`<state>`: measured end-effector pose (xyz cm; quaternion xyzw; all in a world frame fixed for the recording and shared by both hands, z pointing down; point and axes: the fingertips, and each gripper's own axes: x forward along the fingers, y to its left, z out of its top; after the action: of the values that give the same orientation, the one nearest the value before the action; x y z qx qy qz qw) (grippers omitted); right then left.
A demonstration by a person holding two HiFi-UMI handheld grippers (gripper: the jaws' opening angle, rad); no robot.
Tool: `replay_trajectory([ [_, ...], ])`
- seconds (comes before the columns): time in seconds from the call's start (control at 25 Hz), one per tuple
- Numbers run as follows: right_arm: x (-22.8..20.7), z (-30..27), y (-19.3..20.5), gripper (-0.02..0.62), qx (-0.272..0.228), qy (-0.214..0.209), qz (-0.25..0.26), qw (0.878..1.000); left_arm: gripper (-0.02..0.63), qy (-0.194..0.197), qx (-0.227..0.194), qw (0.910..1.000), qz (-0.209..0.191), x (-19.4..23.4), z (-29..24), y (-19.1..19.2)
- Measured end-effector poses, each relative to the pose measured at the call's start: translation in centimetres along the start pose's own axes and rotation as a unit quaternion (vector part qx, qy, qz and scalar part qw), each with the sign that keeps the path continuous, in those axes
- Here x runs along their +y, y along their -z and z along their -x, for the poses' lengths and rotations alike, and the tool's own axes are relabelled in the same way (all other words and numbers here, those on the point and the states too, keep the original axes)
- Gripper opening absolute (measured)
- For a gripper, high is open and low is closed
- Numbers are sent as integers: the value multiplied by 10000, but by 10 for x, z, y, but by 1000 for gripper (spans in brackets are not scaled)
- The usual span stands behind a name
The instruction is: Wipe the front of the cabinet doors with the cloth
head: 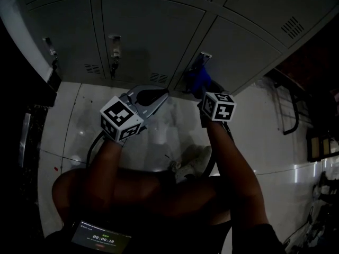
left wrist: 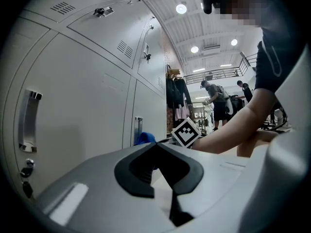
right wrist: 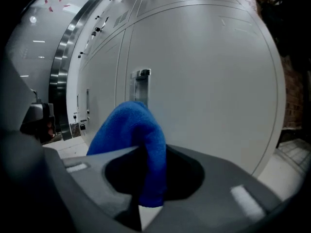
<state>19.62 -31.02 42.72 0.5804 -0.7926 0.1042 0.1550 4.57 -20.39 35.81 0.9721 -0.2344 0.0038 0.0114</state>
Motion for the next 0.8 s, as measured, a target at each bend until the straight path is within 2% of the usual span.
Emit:
replay_trajectory([
  [0.12,-28,10,12,72,84,278,-39,9996,6,42,40,10000,-21,-1,-1,3],
  [0.24,-67,24,26,72,147,660,-314,9972,6,49,76,9999,-44,-3,-2,4],
  [0.4,-122,48,42,72,161,1225,-753,9895,5,40,118,9999,-30,-4,-2,6],
  [0.48,-145,58,45,72,156,1471,-724,9863,6,52,120,9999,-32,-5,-2,7],
  [0.68,-184,81,50,72,29,1810,-1001,9784,6,67,96,9999,-39,-4,-2,6],
  [0.8,-192,89,56,72,39,1856,-1071,9768,5,50,103,9999,-26,-2,-2,6],
])
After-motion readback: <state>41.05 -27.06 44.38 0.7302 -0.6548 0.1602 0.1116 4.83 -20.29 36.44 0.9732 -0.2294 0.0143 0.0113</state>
